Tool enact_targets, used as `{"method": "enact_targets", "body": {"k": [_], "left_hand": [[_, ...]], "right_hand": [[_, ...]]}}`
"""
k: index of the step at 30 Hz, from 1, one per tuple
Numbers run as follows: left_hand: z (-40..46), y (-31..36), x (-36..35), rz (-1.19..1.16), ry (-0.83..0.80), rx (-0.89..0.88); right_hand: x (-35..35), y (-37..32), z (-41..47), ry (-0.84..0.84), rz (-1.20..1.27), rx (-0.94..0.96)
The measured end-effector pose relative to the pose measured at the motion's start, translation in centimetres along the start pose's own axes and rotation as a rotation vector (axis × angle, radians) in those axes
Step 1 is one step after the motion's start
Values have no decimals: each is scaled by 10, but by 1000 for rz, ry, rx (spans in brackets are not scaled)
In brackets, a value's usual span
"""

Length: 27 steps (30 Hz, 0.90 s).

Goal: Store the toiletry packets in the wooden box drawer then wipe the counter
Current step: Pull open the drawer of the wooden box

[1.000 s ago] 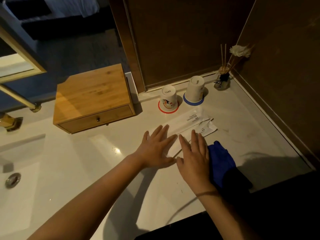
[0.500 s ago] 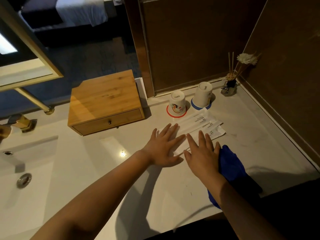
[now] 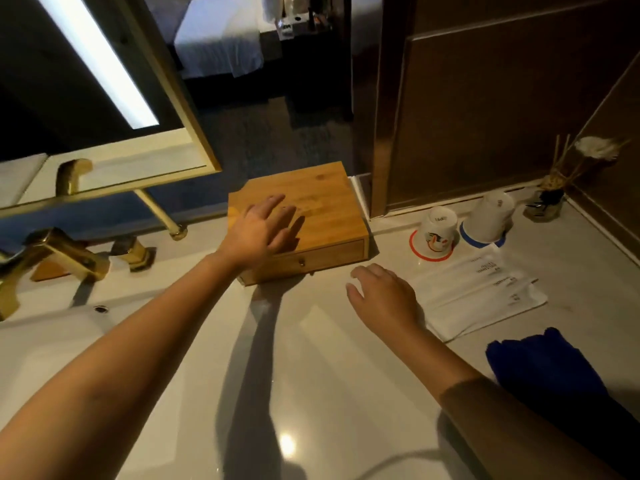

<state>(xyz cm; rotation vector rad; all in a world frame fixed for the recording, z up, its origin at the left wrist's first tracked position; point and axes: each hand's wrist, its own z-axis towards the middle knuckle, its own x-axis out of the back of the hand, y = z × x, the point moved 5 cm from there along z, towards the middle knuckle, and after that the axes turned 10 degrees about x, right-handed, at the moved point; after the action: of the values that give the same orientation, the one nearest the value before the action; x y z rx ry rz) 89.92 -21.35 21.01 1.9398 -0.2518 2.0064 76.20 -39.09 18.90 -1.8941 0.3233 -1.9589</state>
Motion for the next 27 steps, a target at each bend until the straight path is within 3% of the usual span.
{"method": "enact_targets", "body": {"k": [7,12,18,27], "left_hand": [[24,-37,-42,16,-155,61],[25,-40,-48,-18,-103,46],[28,-42,-51,-42,-79,29],[29,-42,-50,-46,-86,35]], "right_hand": [[-28,-28,52,-56,17,-56],[-65,-24,80,-188,466,-359],[-96,-28,95,-201,896,-584],[-111,-20,89,-138,1137,-672]]}}
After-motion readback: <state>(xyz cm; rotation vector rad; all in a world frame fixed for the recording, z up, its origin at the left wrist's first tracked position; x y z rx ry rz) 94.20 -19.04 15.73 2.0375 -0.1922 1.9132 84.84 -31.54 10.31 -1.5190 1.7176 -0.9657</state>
